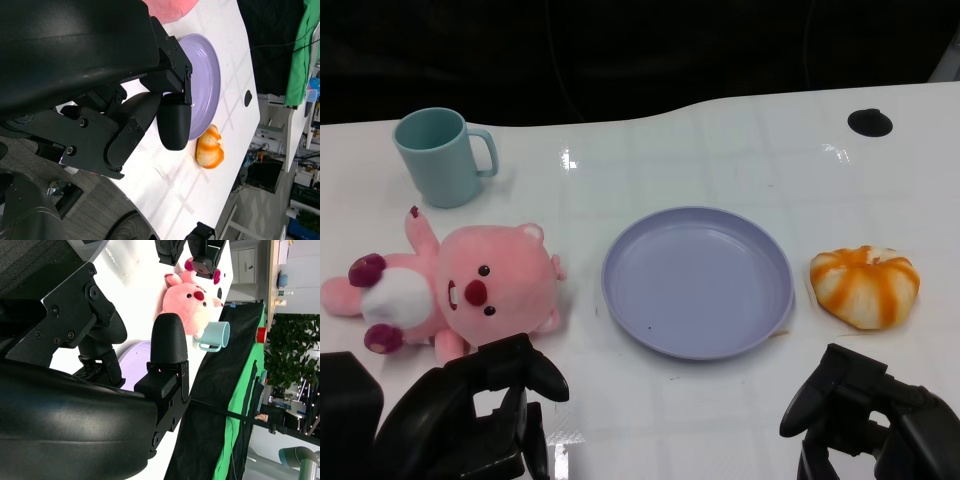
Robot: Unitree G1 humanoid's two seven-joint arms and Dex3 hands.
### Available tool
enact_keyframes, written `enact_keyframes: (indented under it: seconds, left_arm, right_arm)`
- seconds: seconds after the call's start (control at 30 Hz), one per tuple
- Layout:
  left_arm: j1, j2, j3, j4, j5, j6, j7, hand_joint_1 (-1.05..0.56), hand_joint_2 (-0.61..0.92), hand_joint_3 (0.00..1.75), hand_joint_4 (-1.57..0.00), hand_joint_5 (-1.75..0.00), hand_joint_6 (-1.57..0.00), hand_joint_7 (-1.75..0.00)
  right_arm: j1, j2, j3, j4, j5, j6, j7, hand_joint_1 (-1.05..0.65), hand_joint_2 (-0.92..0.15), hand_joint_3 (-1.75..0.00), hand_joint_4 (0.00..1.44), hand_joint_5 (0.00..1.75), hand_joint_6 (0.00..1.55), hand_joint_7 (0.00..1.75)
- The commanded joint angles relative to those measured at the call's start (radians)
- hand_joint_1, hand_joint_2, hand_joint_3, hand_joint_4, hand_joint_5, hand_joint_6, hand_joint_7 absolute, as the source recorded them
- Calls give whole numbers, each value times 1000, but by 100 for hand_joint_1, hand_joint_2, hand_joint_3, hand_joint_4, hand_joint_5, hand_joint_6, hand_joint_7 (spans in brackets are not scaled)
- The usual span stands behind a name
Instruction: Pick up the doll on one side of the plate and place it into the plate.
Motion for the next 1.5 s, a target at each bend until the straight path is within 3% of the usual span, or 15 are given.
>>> enact_keyframes:
  seconds: [0.03,1.5]
  left_arm:
    - [-12,12,13,0,-3,1,-4,-11,48,131,-85,-175,-75,-160]
    - [-12,10,15,-7,-2,6,3,-10,48,131,-85,-175,-76,-159]
  right_arm:
    - [-2,0,1,-7,5,4,-5,12,-44,-138,72,175,59,157]
    - [-5,-2,-1,-6,5,-9,-2,13,-44,-139,73,175,59,158]
